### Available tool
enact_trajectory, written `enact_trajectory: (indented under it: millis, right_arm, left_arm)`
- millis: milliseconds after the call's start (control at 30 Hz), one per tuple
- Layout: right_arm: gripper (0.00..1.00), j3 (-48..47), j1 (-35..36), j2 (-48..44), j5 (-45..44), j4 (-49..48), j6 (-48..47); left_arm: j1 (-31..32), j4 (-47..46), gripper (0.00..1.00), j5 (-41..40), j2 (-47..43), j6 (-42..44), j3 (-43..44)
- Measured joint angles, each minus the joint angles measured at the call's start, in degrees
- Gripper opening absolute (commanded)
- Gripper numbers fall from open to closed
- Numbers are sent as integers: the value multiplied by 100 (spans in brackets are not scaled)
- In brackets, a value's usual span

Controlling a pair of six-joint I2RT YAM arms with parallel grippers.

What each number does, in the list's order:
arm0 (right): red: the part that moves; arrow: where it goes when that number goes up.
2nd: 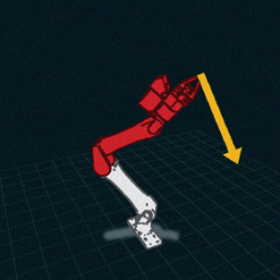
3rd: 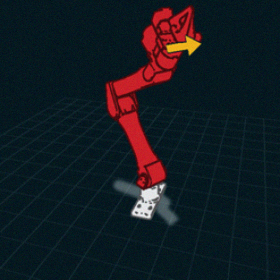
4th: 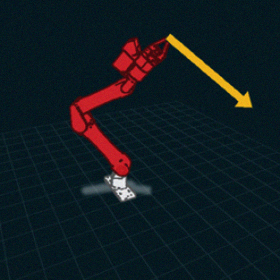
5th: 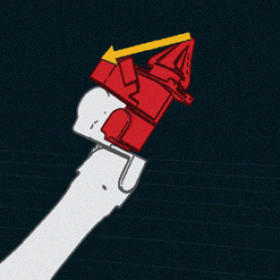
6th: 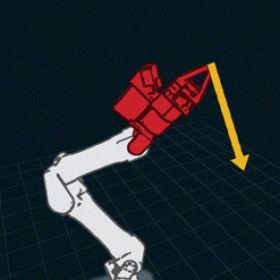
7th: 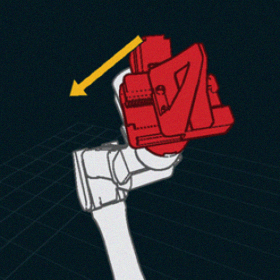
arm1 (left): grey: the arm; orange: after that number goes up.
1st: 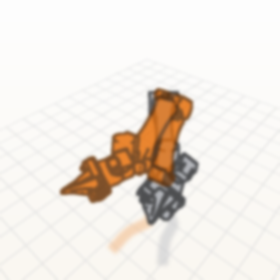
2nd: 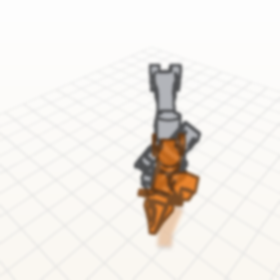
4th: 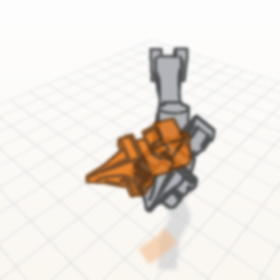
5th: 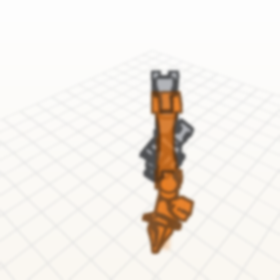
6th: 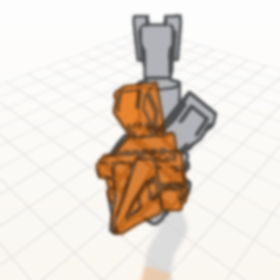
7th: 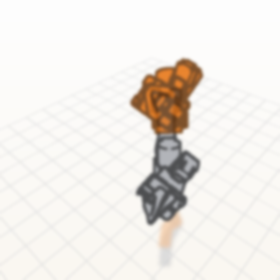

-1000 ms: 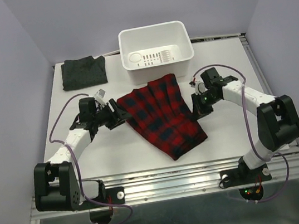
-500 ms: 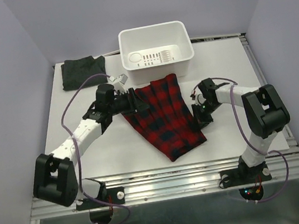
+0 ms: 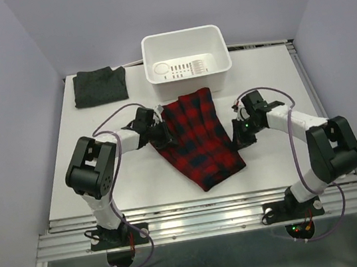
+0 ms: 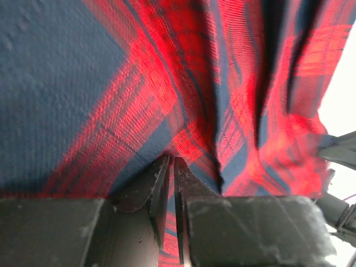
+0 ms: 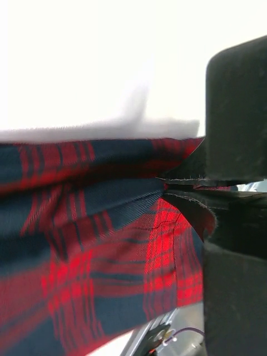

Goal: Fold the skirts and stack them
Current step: Fold the skirt

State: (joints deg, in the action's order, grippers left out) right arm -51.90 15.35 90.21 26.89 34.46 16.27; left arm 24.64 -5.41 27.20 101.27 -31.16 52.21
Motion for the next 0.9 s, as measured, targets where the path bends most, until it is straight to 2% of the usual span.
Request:
enact_trajectory:
  millis: [67, 100, 133, 200, 233, 333, 500, 600, 633, 700, 733, 833, 867, 900]
  right_arm:
    - [47, -2, 4, -251, -83, -24, 4]
    - [57, -17, 4, -302, -114, -20, -17]
    - [64, -42, 9, -284, -166, 13, -4]
    - [70, -87, 9, -160, -258, 35, -101]
    - [75, -87, 9, -142, -302, 31, -103]
    - [78, -101, 9, -195, -310, -11, -101]
    - [70, -181, -2, -125, -170, -376, -39]
    - [53, -142, -2, 136, 2, -662, 57]
    - [37, -72, -2, 216, 81, -791, 85]
    - [23, 140, -2, 323, 221, -994, 199]
    - [12, 295, -7, 330, 334, -1123, 251]
    - [9, 728, 9, 269, 695, -1445, 527]
    - [10, 894, 55, 192, 835, -1604, 693]
    - [16, 1073, 173, 68, 925, -1727, 811]
  left_arm:
    - [-37, 107, 25, -28, 138, 70, 133]
    - [-39, 181, 28, -39, 186, 129, 254]
    - [-37, 260, 35, -50, 232, 232, 391]
    - [-37, 431, 43, -74, 302, 468, 704]
    - [-35, 511, 50, -87, 302, 640, 861]
    - [-35, 654, 60, -153, 160, 1064, 1054]
    - [-35, 994, 68, -140, -599, 1797, 914]
    - [-35, 1152, 73, -177, -1239, 2352, 807]
    - [-35, 1200, 73, -205, -1440, 2538, 802]
    - [-35, 1303, 73, -262, -1856, 3045, 802]
    - [-35, 1368, 70, -319, -2020, 3263, 802]
    - [-35, 1596, 66, -468, -2361, 3908, 796]
    - [-46, 1637, 63, -498, -2490, 4170, 756]
    - [-90, 1648, 61, -496, -2555, 4277, 726]
